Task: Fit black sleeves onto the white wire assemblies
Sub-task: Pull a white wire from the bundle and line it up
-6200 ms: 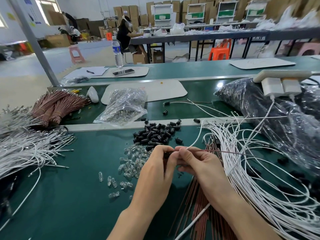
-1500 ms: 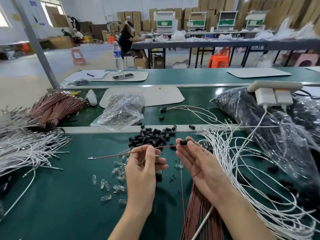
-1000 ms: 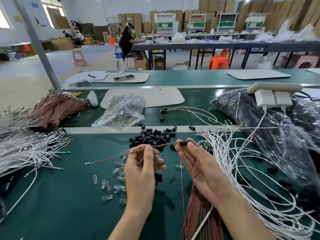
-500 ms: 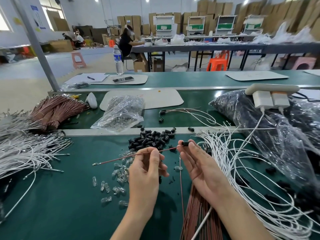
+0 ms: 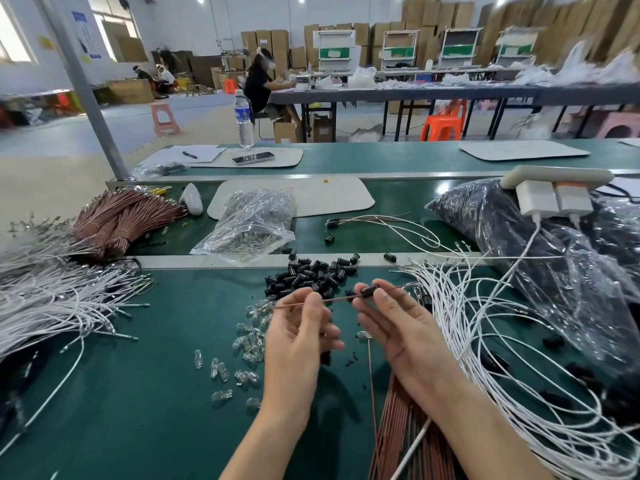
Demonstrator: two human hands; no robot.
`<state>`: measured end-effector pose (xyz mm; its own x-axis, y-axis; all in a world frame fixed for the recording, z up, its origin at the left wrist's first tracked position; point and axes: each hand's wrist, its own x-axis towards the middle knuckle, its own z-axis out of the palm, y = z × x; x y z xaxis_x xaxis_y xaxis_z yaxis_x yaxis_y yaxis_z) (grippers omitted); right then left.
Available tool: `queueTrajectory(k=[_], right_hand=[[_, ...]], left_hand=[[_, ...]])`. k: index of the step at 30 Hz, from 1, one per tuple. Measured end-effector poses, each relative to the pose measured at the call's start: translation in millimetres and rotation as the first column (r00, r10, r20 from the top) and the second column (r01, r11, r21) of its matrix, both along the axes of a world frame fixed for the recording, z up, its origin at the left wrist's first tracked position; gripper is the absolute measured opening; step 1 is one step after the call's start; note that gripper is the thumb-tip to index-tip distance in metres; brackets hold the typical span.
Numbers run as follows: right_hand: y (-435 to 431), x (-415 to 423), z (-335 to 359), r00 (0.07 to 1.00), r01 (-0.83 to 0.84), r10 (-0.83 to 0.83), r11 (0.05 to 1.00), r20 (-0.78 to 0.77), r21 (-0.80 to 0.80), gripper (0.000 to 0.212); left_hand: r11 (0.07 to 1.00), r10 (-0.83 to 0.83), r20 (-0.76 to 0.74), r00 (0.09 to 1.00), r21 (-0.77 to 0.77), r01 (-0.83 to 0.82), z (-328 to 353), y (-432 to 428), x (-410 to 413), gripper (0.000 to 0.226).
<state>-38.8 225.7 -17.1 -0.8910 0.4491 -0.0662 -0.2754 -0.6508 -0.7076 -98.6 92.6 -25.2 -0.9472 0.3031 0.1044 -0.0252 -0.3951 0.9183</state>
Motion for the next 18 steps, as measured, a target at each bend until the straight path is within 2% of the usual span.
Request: queueTrajectory(k=[2,4,7,10,14,18], right_hand=[[6.3,1.9,1.9,0.999,0.040,-0.040,0.999,-0.010,-0.018,0.025],[8.0,2.5,1.9,0.999,0.038,-0.038,0.999,-0.013,-0.010,0.023],[-1.3,-0.3,-1.7,1.000,-0.023,0.021,0.996,0.023,0.083,0.022],[-9.5,-1.9,-4.3,0.998,-0.056,0.054,0.990,0.021,0.131,0.020],[10.7,4.4,2.8,0.997,0.069,-0.067,0.997,-0.033,0.041,0.021],[38.8,17.3,13.1,0.970,0.220,-0.223,0.975,-0.099,-0.043,0.018]], left_hand=[[0.995,0.062,0.092,0.994,0.067,-0.069,1.9,-3.8,-7.0,0.028],[0.992,0.056,0.141,0.988,0.101,-0.070,2.6,-5.7,-9.0,0.025],[0.998,-0.054,0.041,0.998,0.022,0.053,0.7,-1.8,-1.5,0.016],[0.984,-0.172,-0.048,0.984,-0.055,0.169,0.8,2.0,7.9,0.018],[0.989,-0.132,-0.016,0.991,-0.075,0.130,1.4,-1.4,4.8,0.028],[0.957,-0.140,-0.163,0.977,-0.275,0.091,0.3,-5.4,9.5,0.020]])
